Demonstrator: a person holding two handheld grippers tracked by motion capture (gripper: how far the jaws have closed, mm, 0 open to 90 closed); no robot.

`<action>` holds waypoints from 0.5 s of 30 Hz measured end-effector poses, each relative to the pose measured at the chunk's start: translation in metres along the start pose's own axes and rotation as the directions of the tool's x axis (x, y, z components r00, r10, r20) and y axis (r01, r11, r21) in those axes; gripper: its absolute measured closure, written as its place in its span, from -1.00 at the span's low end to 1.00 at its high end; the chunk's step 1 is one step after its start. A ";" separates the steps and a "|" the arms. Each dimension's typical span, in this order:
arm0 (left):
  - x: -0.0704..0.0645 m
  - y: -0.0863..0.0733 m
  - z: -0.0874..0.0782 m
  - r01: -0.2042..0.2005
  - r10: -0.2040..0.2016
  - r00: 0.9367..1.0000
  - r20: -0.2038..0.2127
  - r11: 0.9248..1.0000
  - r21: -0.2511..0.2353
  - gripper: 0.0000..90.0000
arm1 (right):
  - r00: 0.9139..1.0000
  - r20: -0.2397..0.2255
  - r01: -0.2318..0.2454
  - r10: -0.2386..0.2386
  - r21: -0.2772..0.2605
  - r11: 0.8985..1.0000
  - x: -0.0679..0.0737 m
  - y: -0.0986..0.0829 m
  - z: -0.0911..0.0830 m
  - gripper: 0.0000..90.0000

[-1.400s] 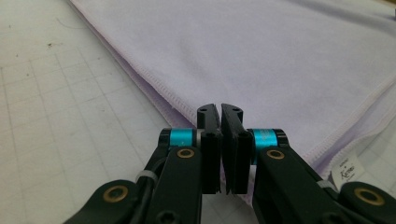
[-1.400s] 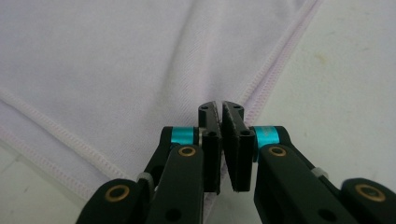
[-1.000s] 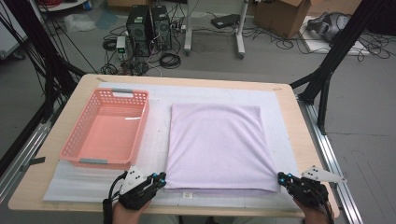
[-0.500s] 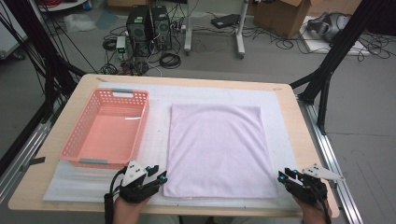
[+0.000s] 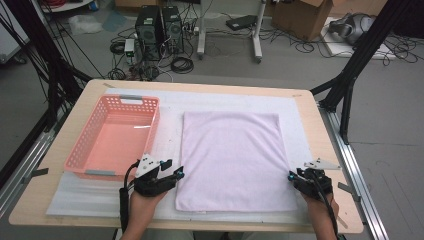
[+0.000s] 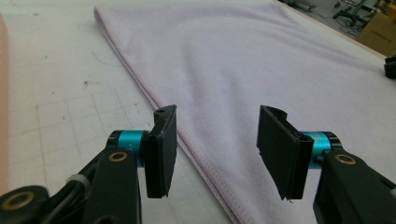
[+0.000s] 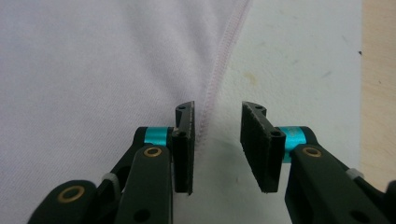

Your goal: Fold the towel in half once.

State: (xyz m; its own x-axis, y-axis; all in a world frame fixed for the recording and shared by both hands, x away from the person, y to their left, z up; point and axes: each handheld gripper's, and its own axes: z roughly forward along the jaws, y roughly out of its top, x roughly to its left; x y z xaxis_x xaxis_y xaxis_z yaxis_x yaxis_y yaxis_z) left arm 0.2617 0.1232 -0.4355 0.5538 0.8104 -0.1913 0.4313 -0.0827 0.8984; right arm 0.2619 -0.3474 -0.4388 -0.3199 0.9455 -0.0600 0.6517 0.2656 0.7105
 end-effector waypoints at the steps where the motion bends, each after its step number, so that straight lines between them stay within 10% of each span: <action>1: 0.001 0.001 0.002 0.000 0.000 1.000 0.006 1.000 0.003 0.03 | 1.000 -0.001 0.006 -0.006 0.009 1.000 0.002 0.001 -0.001 0.47; 6: 0.004 0.005 0.012 -0.011 0.011 1.000 0.019 1.000 0.006 -0.06 | 0.998 -0.055 -0.025 0.021 -0.074 0.997 -0.008 0.008 0.000 0.25; 9: 0.004 0.009 0.017 -0.004 0.004 0.999 0.040 1.000 0.003 -0.06 | 0.995 -0.094 -0.035 0.023 -0.135 0.990 -0.013 0.023 0.019 0.46; 15: 0.007 0.014 0.022 -0.009 0.009 0.998 0.056 1.000 -0.002 -0.09 | 0.997 -0.077 0.000 -0.005 -0.063 0.998 -0.013 0.046 0.058 0.85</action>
State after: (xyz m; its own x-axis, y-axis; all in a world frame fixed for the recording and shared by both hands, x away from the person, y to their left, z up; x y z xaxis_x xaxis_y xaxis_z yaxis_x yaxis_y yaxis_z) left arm 0.2874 0.1147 -0.4330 0.5966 0.7758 -0.2053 0.4251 -0.0885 0.9008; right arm 0.3361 -0.3369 -0.4458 -0.3753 0.9269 -0.0094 0.6071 0.2535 0.7531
